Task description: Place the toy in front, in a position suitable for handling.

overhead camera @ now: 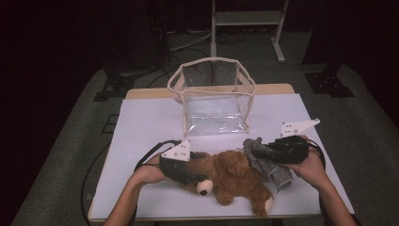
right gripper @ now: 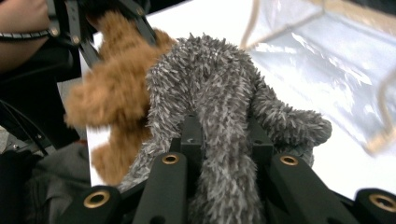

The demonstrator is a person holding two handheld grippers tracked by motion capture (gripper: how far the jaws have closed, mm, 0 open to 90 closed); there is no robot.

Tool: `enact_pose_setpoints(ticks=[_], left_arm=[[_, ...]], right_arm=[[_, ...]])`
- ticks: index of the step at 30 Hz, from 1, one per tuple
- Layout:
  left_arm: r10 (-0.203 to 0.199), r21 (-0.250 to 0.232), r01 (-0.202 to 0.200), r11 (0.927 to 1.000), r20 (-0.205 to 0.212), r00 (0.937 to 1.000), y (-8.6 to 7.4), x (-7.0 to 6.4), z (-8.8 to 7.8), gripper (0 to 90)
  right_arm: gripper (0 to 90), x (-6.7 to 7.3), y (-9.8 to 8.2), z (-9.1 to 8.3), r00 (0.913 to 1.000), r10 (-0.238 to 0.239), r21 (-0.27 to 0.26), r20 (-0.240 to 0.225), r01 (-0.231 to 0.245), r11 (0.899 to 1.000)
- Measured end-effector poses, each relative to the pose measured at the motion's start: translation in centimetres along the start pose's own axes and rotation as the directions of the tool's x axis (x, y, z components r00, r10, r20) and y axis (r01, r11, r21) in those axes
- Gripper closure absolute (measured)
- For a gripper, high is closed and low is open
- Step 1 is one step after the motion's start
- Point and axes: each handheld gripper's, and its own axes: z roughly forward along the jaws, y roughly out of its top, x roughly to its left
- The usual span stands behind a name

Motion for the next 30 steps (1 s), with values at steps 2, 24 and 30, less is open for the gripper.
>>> enact_pose_setpoints(ticks=[2,24,30], left_arm=[[0.004,-0.003,-0.004,1.0,-0.001,1.0,-0.1,0.0,-0.1,38.8],[0.006,-0.011,-0.006,0.9999,-0.012,0.9999,0.2,0.1,0.3,39.0],[0.01,-0.013,-0.01,0.9999,-0.012,0.9999,0.2,0.1,0.4,39.1]], right_arm=[[73.4,0.3,0.1,0.9,0.9998,-0.016,0.028,-0.01,0.017,0.999],[74.3,0.3,3.2,-0.7,0.9983,-0.057,-0.029,-0.015,0.056,0.998],[74.3,1.8,8.1,3.8,0.9829,-0.149,0.073,-0.108,0.157,0.985]])
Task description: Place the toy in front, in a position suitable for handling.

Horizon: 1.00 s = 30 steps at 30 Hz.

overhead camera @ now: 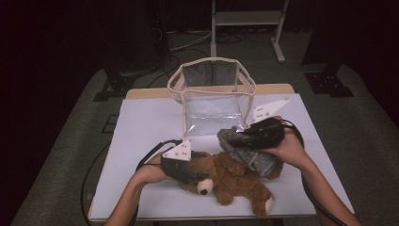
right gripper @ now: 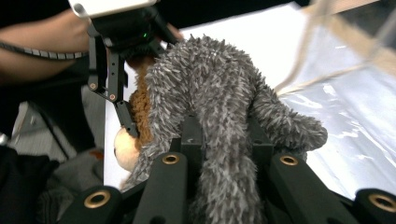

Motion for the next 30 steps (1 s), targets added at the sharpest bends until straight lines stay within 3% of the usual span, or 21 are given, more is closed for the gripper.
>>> enact_pose_setpoints(ticks=[3,6,12,15,17,20,22,26,30], left_arm=[[0.002,0.005,-0.002,1.0,-0.004,1.0,0.0,0.0,-0.1,39.0],[0.006,0.011,-0.005,0.9999,-0.014,0.9999,-0.1,0.0,-0.2,38.2],[-0.004,0.017,0.004,0.9998,-0.025,0.9997,0.1,0.0,-0.9,29.4],[-0.048,0.027,0.049,0.9984,-0.048,0.9977,-0.1,0.3,-1.8,23.7],[-0.093,0.019,0.094,0.9954,-0.035,0.995,-0.8,0.6,-2.1,25.0],[-0.127,-0.01,0.126,0.9919,-0.025,0.9917,-1.8,0.9,-1.8,39.2],[-0.148,-0.032,0.147,0.9886,-0.024,0.9887,-2.1,1.1,-1.5,44.0],[-0.142,-0.05,0.14,0.9888,-0.023,0.9896,-2.2,1.1,-1.4,45.6],[-0.127,-0.058,0.126,0.9904,-0.019,0.9917,-2.0,0.8,-1.3,46.2]], right_arm=[[74.3,0.0,0.3,3.2,0.9991,-0.013,0.089,-0.04,0.017,0.996],[74.8,-0.1,-1.4,4.8,0.9967,0.031,0.11,-0.075,-0.022,0.994],[76.1,0.0,-4.5,3.6,0.9931,0.09,0.01,-0.075,-0.09,0.996],[76.1,0.0,-5.2,3.0,0.9927,0.101,-0.011,-0.066,-0.102,0.995],[76.1,0.0,-5.3,2.9,0.9927,0.102,-0.013,-0.063,-0.103,0.995],[76.0,0.3,-4.4,3.1,0.9946,0.088,0.008,-0.055,-0.088,0.996],[75.9,0.5,-3.1,3.3,0.996,0.065,0.019,-0.061,-0.064,0.998],[75.6,1.3,-0.1,5.2,0.9964,-0.008,0.066,-0.084,0.014,0.998],[75.6,1.7,1.3,7.6,0.9928,-0.019,0.065,-0.118,0.027,0.998]])
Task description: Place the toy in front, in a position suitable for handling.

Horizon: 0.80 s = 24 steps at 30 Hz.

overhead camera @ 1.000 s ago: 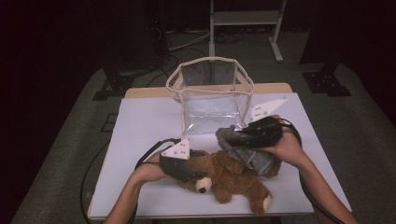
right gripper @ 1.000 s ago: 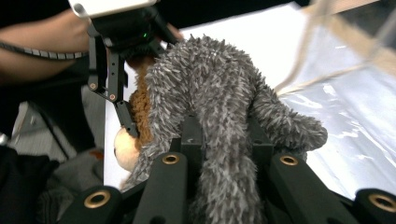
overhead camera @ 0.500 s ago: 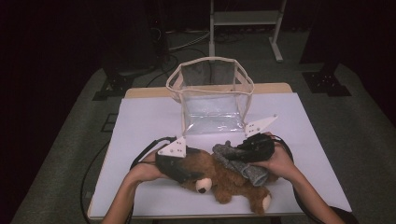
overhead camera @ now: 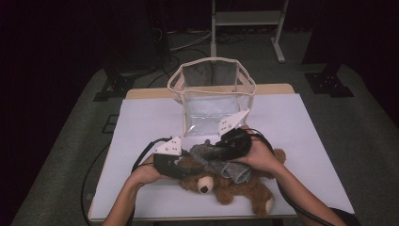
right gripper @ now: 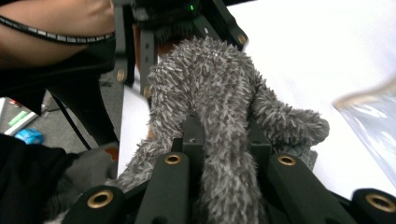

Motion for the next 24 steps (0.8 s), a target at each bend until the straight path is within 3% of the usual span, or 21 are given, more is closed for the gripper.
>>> enact_pose_setpoints(ticks=[4,8,12,15,17,20,24], left_arm=[[-0.02,-0.01,0.021,0.9997,0.012,0.9997,-0.4,0.3,-0.1,45.8],[-0.012,-0.01,0.012,0.9999,0.01,0.9999,-0.4,0.2,-0.1,45.0],[-0.007,-0.01,0.007,0.9999,0.014,0.9999,-0.4,0.2,-0.2,43.7],[0.002,-0.011,-0.002,0.9999,0.014,0.9999,-0.4,0.1,-0.2,43.1],[0.003,-0.011,-0.003,0.9999,0.013,0.9999,-0.4,0.1,-0.2,42.6],[0.001,-0.016,0.0,0.9999,0.016,0.9999,-0.5,0.1,-0.3,42.4],[0.017,-0.014,-0.017,0.9998,0.015,0.9997,-0.3,0.0,-0.2,42.2]], right_arm=[[75.5,-0.3,0.4,1.9,0.9996,0.021,-0.003,-0.02,-0.021,1.0],[75.2,-0.5,-0.1,1.3,0.9998,0.019,0.01,0.001,-0.019,1.0],[74.7,-0.7,-1.5,-1.2,0.997,0.027,0.011,0.073,-0.028,1.0],[74.5,-0.6,-3.4,-4.0,0.9893,0.079,-0.032,0.123,-0.075,0.997],[74.5,-0.5,-5.3,-6.2,0.9816,0.107,-0.07,0.159,-0.097,0.993],[74.5,0.0,-8.2,-8.2,0.9685,0.141,-0.072,0.205,-0.128,0.989],[74.3,0.2,-11.6,-10.0,0.9533,0.21,-0.099,0.217,-0.192,0.976]])
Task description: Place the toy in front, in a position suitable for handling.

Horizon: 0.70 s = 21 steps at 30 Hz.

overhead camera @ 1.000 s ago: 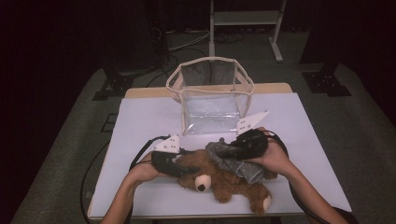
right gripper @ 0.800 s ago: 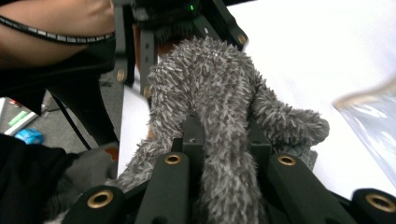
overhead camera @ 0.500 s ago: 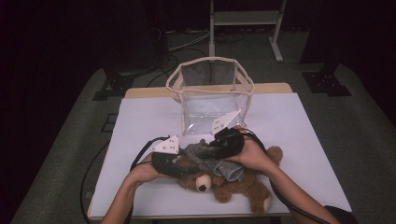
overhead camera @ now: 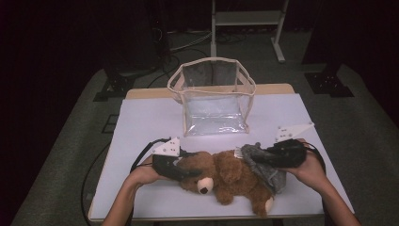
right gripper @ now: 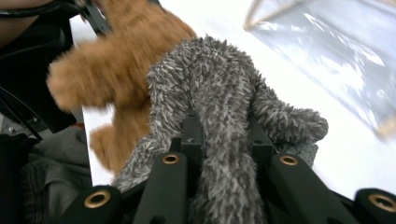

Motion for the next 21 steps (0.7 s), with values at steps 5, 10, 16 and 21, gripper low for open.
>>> enact_pose_setpoints(ticks=[5,10,16,21], left_arm=[[0.01,0.009,-0.01,0.9999,-0.003,0.9999,0.2,-0.2,0.1,42.0],[0.019,0.016,-0.018,0.9997,-0.006,0.9998,0.3,-0.3,0.1,41.9],[0.042,0.031,-0.042,0.9986,-0.013,0.999,0.5,-0.6,0.1,41.9],[0.054,0.035,-0.054,0.9979,-0.014,0.9984,0.5,-0.7,0.0,41.7]], right_arm=[[74.4,-1.0,-1.5,-1.7,0.9986,0.04,-0.012,0.033,-0.04,0.999],[74.4,-0.8,0.7,-1.2,0.9994,0.002,-0.017,0.034,-0.002,1.0],[74.4,0.0,5.5,2.3,0.9958,-0.088,0.0,-0.027,0.088,0.996],[74.3,-0.1,6.8,6.1,0.9932,-0.087,0.066,-0.077,0.092,0.994]])
